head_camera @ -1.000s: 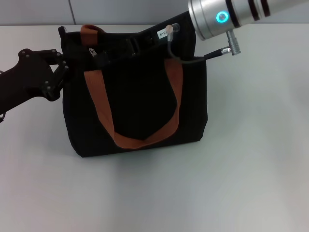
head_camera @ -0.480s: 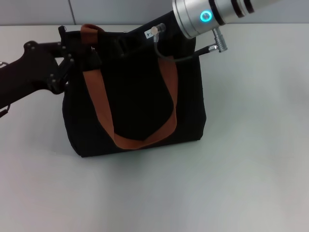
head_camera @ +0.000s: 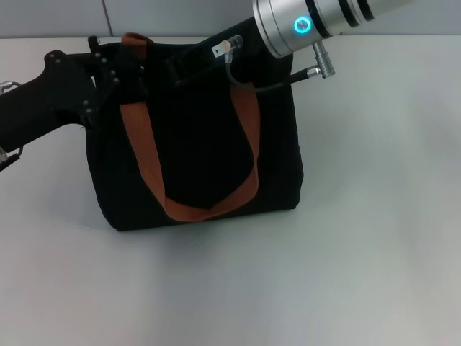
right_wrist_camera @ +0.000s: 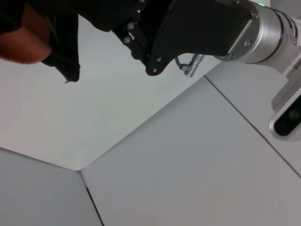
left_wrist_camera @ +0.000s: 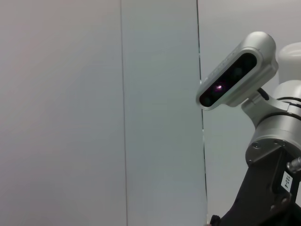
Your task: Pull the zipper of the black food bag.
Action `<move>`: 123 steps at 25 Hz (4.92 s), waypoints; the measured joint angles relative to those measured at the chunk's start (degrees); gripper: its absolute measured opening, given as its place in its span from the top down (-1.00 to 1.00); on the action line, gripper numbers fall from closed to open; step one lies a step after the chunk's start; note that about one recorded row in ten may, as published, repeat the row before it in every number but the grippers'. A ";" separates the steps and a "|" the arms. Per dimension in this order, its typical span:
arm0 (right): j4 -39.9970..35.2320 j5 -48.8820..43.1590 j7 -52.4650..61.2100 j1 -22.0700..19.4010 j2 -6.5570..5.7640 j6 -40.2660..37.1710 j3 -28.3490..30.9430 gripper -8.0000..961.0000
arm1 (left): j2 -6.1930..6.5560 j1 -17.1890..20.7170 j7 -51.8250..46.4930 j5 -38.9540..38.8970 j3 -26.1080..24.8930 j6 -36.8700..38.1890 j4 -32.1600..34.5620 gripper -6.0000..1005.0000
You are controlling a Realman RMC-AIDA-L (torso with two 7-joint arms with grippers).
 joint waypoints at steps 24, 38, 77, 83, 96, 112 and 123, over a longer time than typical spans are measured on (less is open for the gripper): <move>-0.02 0.09 -0.51 0.33 0.09 0.53 -0.13 0.37 | 0.36 0.36 -3.01 -0.49 -0.85 -1.38 -0.16 0.93; -0.28 0.14 -1.38 0.36 0.09 0.68 -0.13 0.76 | 0.55 1.32 -3.04 -0.53 -0.87 -0.89 -0.13 0.93; 0.40 1.91 -1.22 1.57 0.24 3.76 -2.61 0.66 | 0.21 -0.10 -3.08 -1.85 -0.41 -0.42 -0.21 0.93; 0.41 1.95 -1.35 1.17 0.20 4.65 -2.38 0.66 | 0.39 0.26 -3.08 -1.87 -0.79 -0.32 -0.25 0.93; 0.34 1.94 -2.88 1.72 0.20 4.85 -2.95 0.69 | 0.29 0.33 -3.07 -2.00 -0.63 -0.26 -0.25 0.93; -1.51 1.47 -3.58 -1.01 0.12 5.06 -2.78 0.98 | 0.51 0.73 -3.04 -2.08 -1.32 -0.57 -0.43 0.93; -16.82 -3.06 4.92 -15.11 -0.23 4.22 -2.35 0.99 | 0.63 0.88 -3.08 -2.05 -2.35 -0.82 -0.43 0.93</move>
